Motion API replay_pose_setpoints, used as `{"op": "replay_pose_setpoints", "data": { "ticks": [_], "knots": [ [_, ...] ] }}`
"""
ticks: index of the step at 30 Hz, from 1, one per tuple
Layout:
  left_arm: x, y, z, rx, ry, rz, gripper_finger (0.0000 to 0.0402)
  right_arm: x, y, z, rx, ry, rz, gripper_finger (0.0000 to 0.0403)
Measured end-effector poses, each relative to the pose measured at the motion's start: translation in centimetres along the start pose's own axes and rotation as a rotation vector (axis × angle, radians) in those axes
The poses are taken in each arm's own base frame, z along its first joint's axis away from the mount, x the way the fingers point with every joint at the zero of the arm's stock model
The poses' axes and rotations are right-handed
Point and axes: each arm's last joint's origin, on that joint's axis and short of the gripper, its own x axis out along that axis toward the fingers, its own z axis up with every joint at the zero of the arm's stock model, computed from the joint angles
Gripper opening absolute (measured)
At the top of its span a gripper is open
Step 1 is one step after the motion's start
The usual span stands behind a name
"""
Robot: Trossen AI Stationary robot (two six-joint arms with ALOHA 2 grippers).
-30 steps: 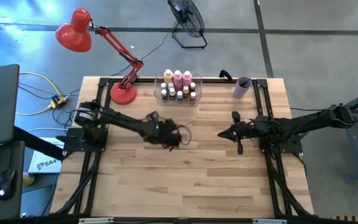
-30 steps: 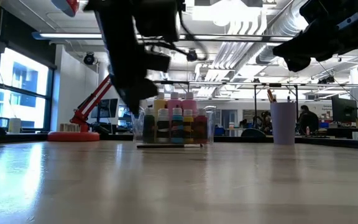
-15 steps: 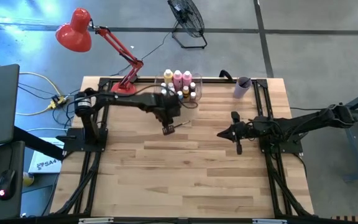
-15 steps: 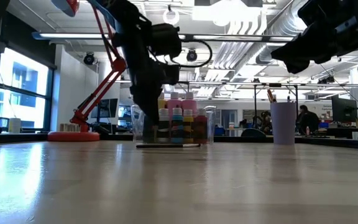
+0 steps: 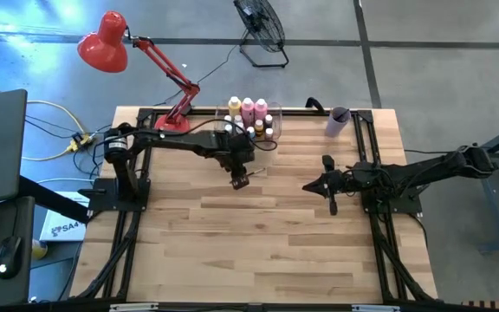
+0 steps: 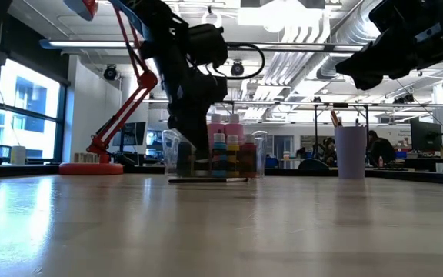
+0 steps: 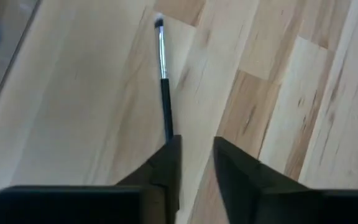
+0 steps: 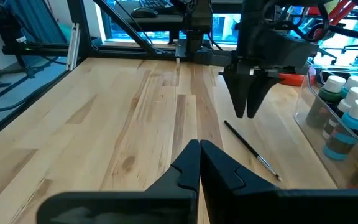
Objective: Pick & Place Paint Supplies
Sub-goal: Put the black paint brush into the violet cup
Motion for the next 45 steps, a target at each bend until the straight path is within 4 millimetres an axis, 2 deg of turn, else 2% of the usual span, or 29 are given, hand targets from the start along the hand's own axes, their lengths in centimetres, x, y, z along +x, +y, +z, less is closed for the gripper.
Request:
{"op": "replay_pose_setpoints", "data": {
  "ticks": [4,8,17,22,26,41,45],
  "knots": [
    [0.5,0.2,0.0,-0.030,0.007,0.038,0.0141,0.0,0.0,-0.1,0.001,0.009,0.000,0.0002],
    [1.0,0.1,-0.3,-0.068,0.034,0.048,0.0167,0.0,0.0,-0.2,0.000,0.016,-0.003,0.0002],
    [3.4,-1.2,-0.9,-0.040,0.075,0.056,0.0170,0.0,-0.1,-0.2,-0.002,0.022,-0.026,0.0002],
    [4.7,-1.8,-1.7,-0.013,0.125,0.126,0.0170,0.0,-0.1,-0.2,-0.002,0.020,-0.025,0.0002],
    [5.1,-2.0,-1.9,0.000,0.132,0.174,0.0170,0.0,-0.1,-0.1,-0.001,0.015,-0.026,0.0002],
    [5.7,-1.9,-2.0,-0.005,0.143,0.177,0.0170,0.0,-0.1,-0.1,-0.001,0.013,-0.026,0.0002],
    [6.2,-1.9,-2.2,-0.006,0.156,0.173,0.0156,0.0,-0.1,-0.1,-0.001,0.014,-0.026,0.0002]
  ]
}}
